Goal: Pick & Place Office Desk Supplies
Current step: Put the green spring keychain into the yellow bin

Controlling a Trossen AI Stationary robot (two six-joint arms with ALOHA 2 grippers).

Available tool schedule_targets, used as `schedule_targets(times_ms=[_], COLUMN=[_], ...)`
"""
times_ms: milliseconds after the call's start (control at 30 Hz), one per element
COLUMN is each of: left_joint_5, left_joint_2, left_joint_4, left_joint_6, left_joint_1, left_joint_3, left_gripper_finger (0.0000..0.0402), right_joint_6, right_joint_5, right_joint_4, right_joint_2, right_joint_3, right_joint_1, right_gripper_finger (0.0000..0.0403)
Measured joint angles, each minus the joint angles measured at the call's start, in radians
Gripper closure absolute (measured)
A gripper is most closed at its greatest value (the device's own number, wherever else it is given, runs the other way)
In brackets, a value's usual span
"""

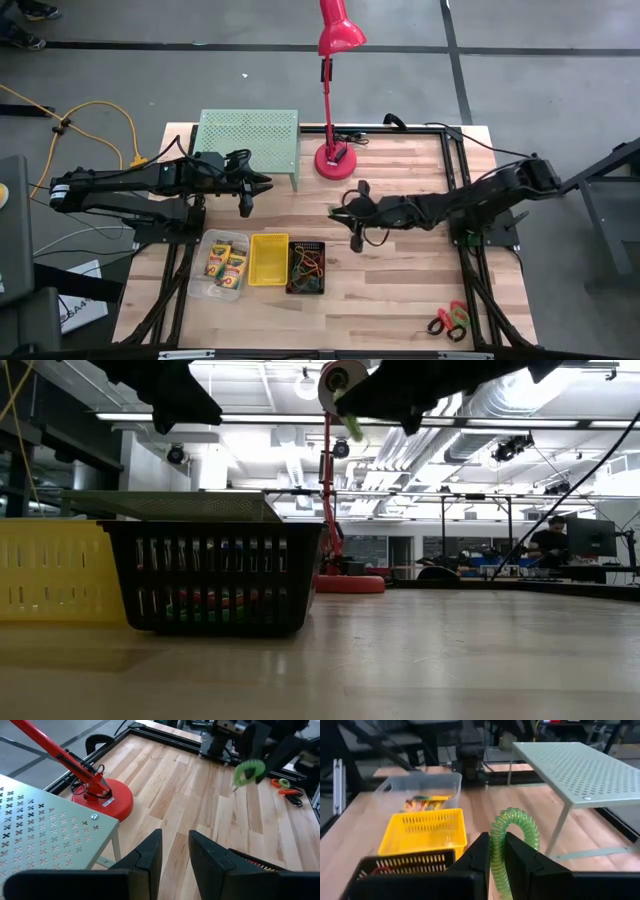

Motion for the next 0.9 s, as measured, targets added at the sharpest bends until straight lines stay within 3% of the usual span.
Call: schedule_targets(times_ms=[567, 900], left_joint_5=[0.000, 0.000], left_joint_2=[0.008, 0.008], left_joint_4=[0.007, 0.005], left_joint_6=[0.000, 0.000], left_joint_1=[-0.001, -0.001], left_joint_3=[0.000, 0.000], left_gripper_finger=[0.0311, 0.0311], right_joint_6=[-0.046, -0.068], right_joint_5=[-0.005, -0.080], right_joint_4=[0.005, 0.004], right_joint_2=[0.332, 0.339], right_joint_3=[0.369, 0.387], right_joint_1=[-0.071, -0.090], right_gripper_finger=[0.0369, 0.0369])
